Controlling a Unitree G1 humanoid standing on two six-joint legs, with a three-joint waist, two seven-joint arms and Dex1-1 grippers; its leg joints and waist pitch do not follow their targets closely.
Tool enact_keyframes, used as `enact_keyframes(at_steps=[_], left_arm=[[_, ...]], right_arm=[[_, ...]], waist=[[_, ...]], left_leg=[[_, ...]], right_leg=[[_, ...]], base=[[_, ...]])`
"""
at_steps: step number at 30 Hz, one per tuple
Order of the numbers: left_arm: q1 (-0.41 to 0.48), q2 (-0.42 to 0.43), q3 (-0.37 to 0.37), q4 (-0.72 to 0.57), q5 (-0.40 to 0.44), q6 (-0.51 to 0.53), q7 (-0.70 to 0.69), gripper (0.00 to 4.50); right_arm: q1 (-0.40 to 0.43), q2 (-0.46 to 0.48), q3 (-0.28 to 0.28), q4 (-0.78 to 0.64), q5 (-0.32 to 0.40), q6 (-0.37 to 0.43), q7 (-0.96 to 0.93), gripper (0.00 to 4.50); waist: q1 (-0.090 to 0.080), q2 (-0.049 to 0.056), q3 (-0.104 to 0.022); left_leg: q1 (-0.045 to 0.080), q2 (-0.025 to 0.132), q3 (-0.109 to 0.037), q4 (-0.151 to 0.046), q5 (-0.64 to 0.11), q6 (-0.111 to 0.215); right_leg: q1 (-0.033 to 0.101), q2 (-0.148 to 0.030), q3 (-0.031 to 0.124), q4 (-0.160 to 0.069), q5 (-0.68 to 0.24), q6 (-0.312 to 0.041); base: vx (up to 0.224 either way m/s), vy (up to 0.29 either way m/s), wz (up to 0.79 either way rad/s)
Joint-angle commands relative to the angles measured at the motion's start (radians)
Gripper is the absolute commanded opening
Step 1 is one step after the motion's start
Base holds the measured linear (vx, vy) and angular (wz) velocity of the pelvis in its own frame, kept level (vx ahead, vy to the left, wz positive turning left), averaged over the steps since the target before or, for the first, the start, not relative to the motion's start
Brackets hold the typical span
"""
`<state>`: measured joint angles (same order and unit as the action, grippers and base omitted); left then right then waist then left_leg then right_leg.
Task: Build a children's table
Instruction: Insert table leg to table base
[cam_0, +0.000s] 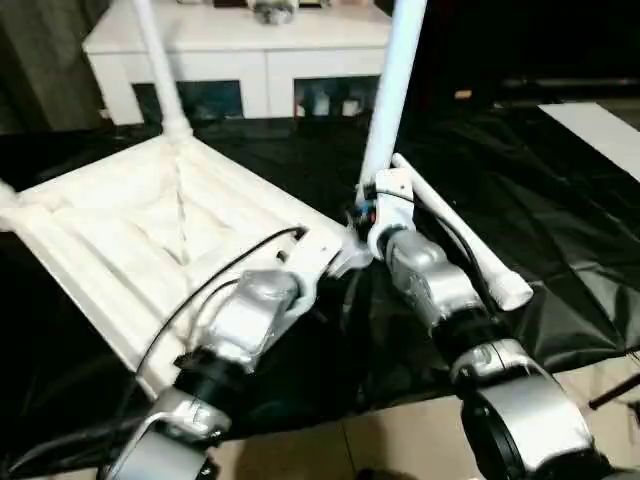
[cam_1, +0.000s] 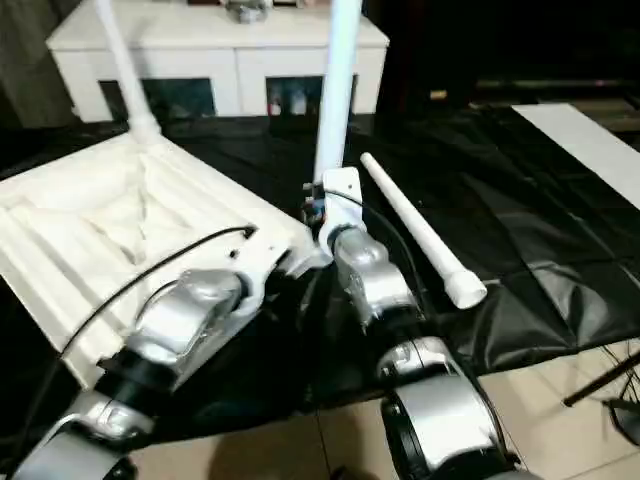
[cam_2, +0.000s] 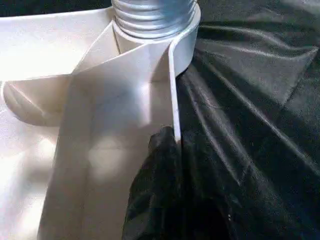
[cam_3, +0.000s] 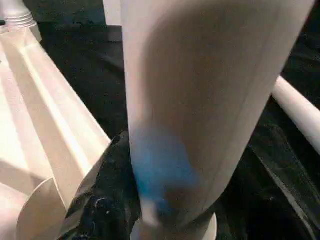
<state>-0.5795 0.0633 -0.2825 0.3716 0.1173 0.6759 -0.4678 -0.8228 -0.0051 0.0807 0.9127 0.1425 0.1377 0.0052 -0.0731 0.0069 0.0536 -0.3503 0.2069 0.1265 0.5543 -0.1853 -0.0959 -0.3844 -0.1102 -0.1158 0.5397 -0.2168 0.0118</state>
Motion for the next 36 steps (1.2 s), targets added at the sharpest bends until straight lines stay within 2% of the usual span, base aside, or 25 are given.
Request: enact_keyframes(at_steps=[1,2,3,6,7,8,9,10,11,12,13,14,15,16,17,18,19,21,23,25,26,28,30,33,36], left_arm=[[-0.049,0.001,-0.021,-0.075,-0.012,-0.037,-0.046,0.0],[-0.047,0.012,-0.018,-0.074,-0.012,-0.039,-0.053,0.0],[-0.047,0.016,-0.013,-0.07,-0.012,-0.04,-0.053,0.0],[-0.047,0.024,-0.01,-0.066,-0.012,-0.044,-0.056,0.0],[-0.046,0.038,-0.013,-0.062,-0.009,-0.062,-0.061,0.0],[-0.044,0.044,-0.017,-0.062,-0.007,-0.072,-0.066,0.0],[-0.041,0.055,-0.023,-0.065,-0.004,-0.091,-0.075,0.0],[-0.039,0.06,-0.027,-0.067,-0.003,-0.1,-0.079,0.0],[-0.034,0.077,-0.039,-0.075,0.001,-0.133,-0.098,0.0],[-0.03,0.088,-0.047,-0.081,0.004,-0.156,-0.111,0.0],[-0.023,0.111,-0.057,-0.094,0.007,-0.167,-0.13,0.0],[-0.014,0.138,-0.071,-0.107,0.008,-0.197,-0.165,0.0],[-0.007,0.156,-0.077,-0.119,0.005,-0.198,-0.186,0.0],[-0.001,0.173,-0.08,-0.127,0.002,-0.203,-0.207,0.0],[0.002,0.183,-0.081,-0.13,-0.002,-0.207,-0.218,0.0],[0.009,0.202,-0.084,-0.135,-0.008,-0.225,-0.244,0.0],[0.02,0.235,-0.092,-0.141,-0.016,-0.284,-0.297,0.0],[0.038,0.281,-0.106,-0.159,-0.027,-0.327,-0.373,0.0],[0.049,0.31,-0.117,-0.17,-0.039,-0.365,-0.42,0.0],[0.06,0.344,-0.123,-0.177,-0.047,-0.402,-0.461,0.0],[0.06,0.344,-0.123,-0.177,-0.047,-0.402,-0.461,0.0],[0.067,0.378,-0.123,-0.171,-0.052,-0.466,-0.502,0.0],[0.071,0.392,-0.12,-0.171,-0.06,-0.498,-0.527,0.0],[0.081,0.402,-0.111,-0.181,-0.088,-0.521,-0.568,0.0],[0.088,0.418,-0.116,-0.185,-0.088,-0.536,-0.59,0.0]], right_arm=[[0.062,-0.027,-0.014,0.183,-0.067,0.063,-0.069,1.84],[0.06,-0.027,-0.016,0.186,-0.066,0.058,-0.065,1.84],[0.052,-0.026,-0.02,0.201,-0.064,0.042,-0.064,1.84],[0.04,-0.021,-0.04,0.207,-0.043,-0.003,-0.042,1.84],[0.029,-0.015,-0.055,0.192,-0.016,-0.056,0.022,2.4],[0.027,-0.016,-0.055,0.181,-0.012,-0.076,0.043,2.54],[0.025,-0.018,-0.054,0.158,-0.004,-0.099,0.077,2.6],[0.025,-0.019,-0.055,0.145,0.0,-0.11,0.093,2.6],[0.025,-0.024,-0.057,0.117,0.009,-0.123,0.119,2.74],[0.025,-0.028,-0.058,0.1,0.014,-0.131,0.134,2.97],[0.036,-0.04,-0.049,0.05,0.018,-0.142,0.181,2.97],[0.055,-0.052,-0.044,-0.013,0.032,-0.14,0.233,2.97],[0.072,-0.064,-0.037,-0.063,0.042,-0.133,0.274,3.09],[0.094,-0.082,-0.024,-0.118,0.048,-0.121,0.318,3.09],[0.104,-0.091,-0.021,-0.139,0.046,-0.121,0.345,3.34],[0.135,-0.115,-0.007,-0.199,0.05,-0.107,0.395,3.4],[0.192,-0.163,0.019,-0.309,0.067,-0.072,0.48,3.45],[0.266,-0.233,0.056,-0.453,0.103,-0.018,0.597,3.65],[0.306,-0.274,0.075,-0.529,0.122,0.006,0.663,3.84],[0.362,-0.343,0.102,-0.636,0.152,0.044,0.753,3.97],[0.362,-0.343,0.102,-0.636,0.152,0.044,0.753,4.09],[0.424,-0.426,0.122,-0.735,0.162,0.079,0.855,4.25],[0.445,-0.459,0.125,-0.761,0.152,0.092,0.882,4.25],[0.466,-0.505,0.142,-0.777,0.13,0.103,0.925,4.25],[0.471,-0.535,0.167,-0.765,0.094,0.094,0.947,4.25]], waist=[[0.006,0.007,-0.04],[0.007,0.009,-0.039],[0.008,0.006,-0.041],[0.012,0.008,-0.045],[0.014,0.005,-0.048],[0.017,0.005,-0.049],[0.021,0.004,-0.054],[0.032,0.003,-0.063],[0.04,0.0,-0.072],[0.051,-0.001,-0.075],[0.053,-0.007,-0.067],[0.059,-0.006,-0.07],[0.072,0.002,-0.08],[0.077,0.004,-0.087],[0.083,0.002,-0.09],[0.09,0.0,-0.094],[0.096,-0.003,-0.092],[0.11,0.0,-0.09],[0.115,0.0,-0.087],[0.119,0.009,-0.079],[0.122,0.007,-0.078],[0.122,0.01,-0.072],[0.126,0.01,-0.069],[0.125,0.005,-0.069],[0.126,0.001,-0.07]], left_leg=[[-0.004,0.003,0.0,-0.078,-0.588,-0.008],[-0.004,0.003,0.001,-0.079,-0.588,-0.011],[-0.002,0.003,0.004,-0.078,-0.577,-0.012],[-0.004,0.004,0.008,-0.076,-0.538,-0.01],[-0.008,0.005,0.012,-0.076,-0.503,-0.003],[-0.009,0.006,0.013,-0.075,-0.495,0.0],[-0.011,0.007,0.017,-0.073,-0.456,0.007],[-0.012,0.01,0.025,-0.068,-0.374,0.018],[-0.009,0.011,0.031,-0.062,-0.324,0.03],[-0.006,0.015,0.039,-0.056,-0.253,0.057],[-0.019,0.009,0.047,-0.054,-0.253,0.075],[-0.023,0.01,0.046,-0.052,-0.24,0.075],[-0.016,0.012,0.05,-0.043,-0.165,0.092],[-0.018,0.009,0.051,-0.033,-0.047,0.121],[-0.02,0.007,0.052,-0.027,0.013,0.135],[-0.02,-0.001,0.056,-0.015,0.088,0.169],[-0.023,-0.004,0.055,-0.011,0.131,0.206],[-0.02,-0.001,0.056,-0.01,0.126,0.238],[-0.016,0.006,0.057,-0.015,0.078,0.231],[-0.013,0.013,0.057,-0.025,-0.041,0.172],[-0.009,0.016,0.058,-0.027,-0.069,0.159],[-0.007,0.018,0.058,-0.037,-0.185,0.094],[-0.006,0.019,0.058,-0.041,-0.236,0.061],[-0.008,0.016,0.058,-0.042,-0.277,0.035],[-0.011,0.014,0.058,-0.04,-0.271,0.035]], right_leg=[[0.025,-0.038,0.019,-0.079,-0.461,-0.101],[0.024,-0.036,0.02,-0.078,-0.447,-0.107],[0.021,-0.035,0.024,-0.075,-0.423,-0.119],[0.022,-0.036,0.03,-0.067,-0.379,-0.143],[0.025,-0.034,0.034,-0.062,-0.347,-0.154],[0.025,-0.035,0.035,-0.06,-0.34,-0.156],[0.028,-0.034,0.038,-0.055,-0.307,-0.166],[0.032,-0.033,0.046,-0.046,-0.216,-0.192],[0.031,-0.031,0.049,-0.039,-0.151,-0.211],[0.022,-0.022,0.051,-0.026,-0.071,-0.243],[0.021,-0.02,0.055,-0.025,-0.107,-0.249],[0.026,-0.023,0.058,-0.02,-0.109,-0.245],[0.025,-0.024,0.06,-0.01,-0.025,-0.254],[0.029,-0.017,0.06,0.008,0.118,-0.281],[0.032,-0.016,0.061,0.016,0.188,-0.293],[0.027,-0.012,0.062,0.028,0.302,-0.317],[0.031,-0.01,0.061,0.032,0.351,-0.323],[0.031,-0.011,0.061,0.03,0.334,-0.315],[0.027,-0.013,0.062,0.026,0.258,-0.313],[0.026,-0.014,0.063,0.012,0.1,-0.291],[0.025,-0.013,0.064,0.009,0.074,-0.282],[0.021,-0.012,0.069,0.001,-0.03,-0.257],[0.018,-0.011,0.074,-0.004,-0.085,-0.235],[0.014,-0.01,0.078,-0.01,-0.137,-0.216],[0.012,-0.012,0.08,-0.011,-0.152,-0.205]], base=[[0.0,0.0,0.0],[0.0,0.0,0.0],[0.0,0.0,0.0],[0.0,0.0,0.0],[0.0,0.0,0.0],[0.0,0.0,0.0],[0.0,0.0,0.0],[0.052,-0.007,0.05],[0.052,-0.007,0.05],[0.066,-0.024,0.09],[0.061,-0.025,0.0],[0.061,-0.025,0.0],[0.069,-0.018,-0.01],[0.07,-0.022,0.0],[0.07,-0.022,0.0],[0.054,-0.019,-0.02],[0.0,0.0,0.0],[0.0,0.0,0.0],[0.0,0.0,0.0],[0.0,0.0,0.0],[0.0,0.0,0.0],[0.0,0.0,0.0],[0.0,0.0,0.0],[0.0,0.0,0.0],[0.0,0.0,0.0]])
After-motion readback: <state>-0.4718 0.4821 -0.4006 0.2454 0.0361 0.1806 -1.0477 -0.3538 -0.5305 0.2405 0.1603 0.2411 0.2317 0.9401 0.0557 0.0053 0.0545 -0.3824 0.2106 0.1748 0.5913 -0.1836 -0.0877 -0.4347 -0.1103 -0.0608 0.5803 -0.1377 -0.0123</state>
